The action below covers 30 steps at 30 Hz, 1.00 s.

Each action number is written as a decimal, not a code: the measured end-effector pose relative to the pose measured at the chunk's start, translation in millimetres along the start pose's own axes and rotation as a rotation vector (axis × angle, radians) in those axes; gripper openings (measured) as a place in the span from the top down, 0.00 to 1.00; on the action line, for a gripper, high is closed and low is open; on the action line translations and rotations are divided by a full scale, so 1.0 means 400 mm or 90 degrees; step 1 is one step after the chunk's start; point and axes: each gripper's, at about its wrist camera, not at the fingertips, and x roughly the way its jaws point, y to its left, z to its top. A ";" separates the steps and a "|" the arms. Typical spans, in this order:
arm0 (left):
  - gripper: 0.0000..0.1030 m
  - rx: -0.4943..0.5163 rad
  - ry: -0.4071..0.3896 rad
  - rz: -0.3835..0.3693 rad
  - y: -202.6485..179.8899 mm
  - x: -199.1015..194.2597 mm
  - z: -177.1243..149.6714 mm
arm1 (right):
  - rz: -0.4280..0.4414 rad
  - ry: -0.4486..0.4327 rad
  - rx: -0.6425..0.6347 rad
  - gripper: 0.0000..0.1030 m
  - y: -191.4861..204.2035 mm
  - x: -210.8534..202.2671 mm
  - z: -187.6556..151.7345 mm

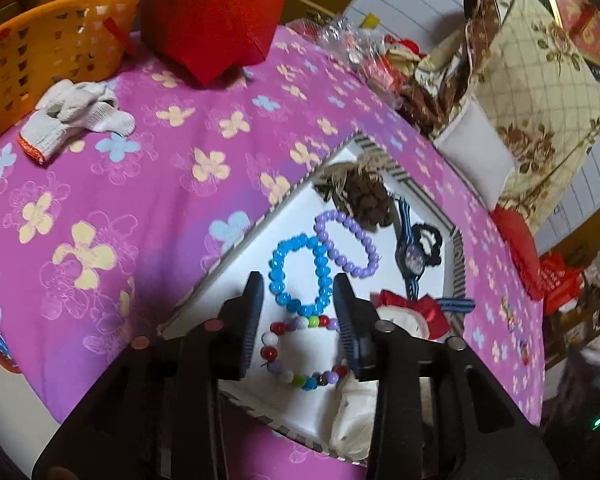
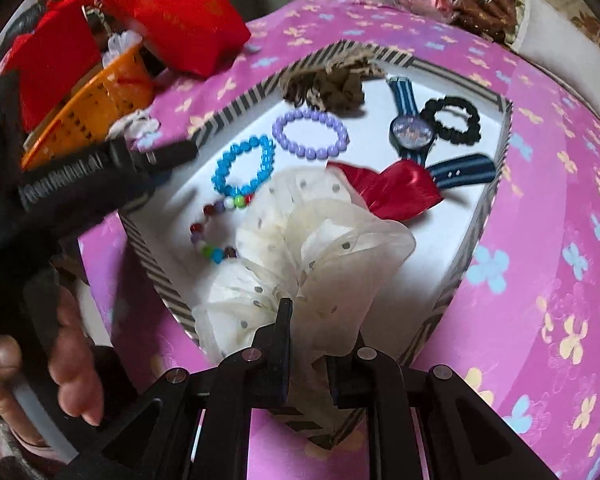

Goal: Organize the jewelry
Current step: 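Carry the bracelet and scrunchie into the tray with both tools, then open both tools over the tray and withdraw them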

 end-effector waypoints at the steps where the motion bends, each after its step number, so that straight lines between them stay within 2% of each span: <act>1: 0.62 -0.004 -0.003 0.002 0.002 0.000 0.001 | -0.009 0.000 -0.006 0.87 0.003 0.000 -0.007; 8: 0.61 0.000 0.004 0.024 -0.004 0.017 0.000 | -0.121 -0.037 -0.040 0.83 -0.003 -0.001 -0.017; 13: 0.61 0.006 0.003 0.036 -0.012 0.025 -0.002 | -0.135 -0.043 -0.056 0.79 -0.011 -0.008 -0.023; 16: 0.61 0.011 0.003 0.040 -0.018 0.030 -0.002 | -0.122 -0.044 -0.066 0.76 0.003 -0.020 -0.037; 18: 0.61 0.016 0.000 0.043 -0.024 0.031 -0.003 | -0.119 -0.070 -0.068 0.76 0.014 -0.044 -0.043; 20: 0.61 0.022 -0.005 0.050 -0.030 0.032 -0.002 | -0.115 -0.107 -0.058 0.69 0.015 -0.081 -0.049; 21: 0.61 0.029 -0.010 0.057 -0.035 0.032 -0.003 | -0.111 -0.126 -0.050 0.58 0.011 -0.103 -0.056; 22: 0.61 0.034 -0.012 0.061 -0.037 0.032 -0.004 | -0.110 -0.142 -0.044 0.51 0.007 -0.123 -0.064; 25: 0.61 0.047 -0.020 0.075 -0.046 0.031 -0.006 | -0.135 -0.179 -0.033 0.49 -0.014 -0.180 -0.103; 30: 0.61 0.085 -0.044 0.097 -0.073 0.013 -0.018 | -0.210 -0.188 -0.018 0.49 -0.081 -0.238 -0.198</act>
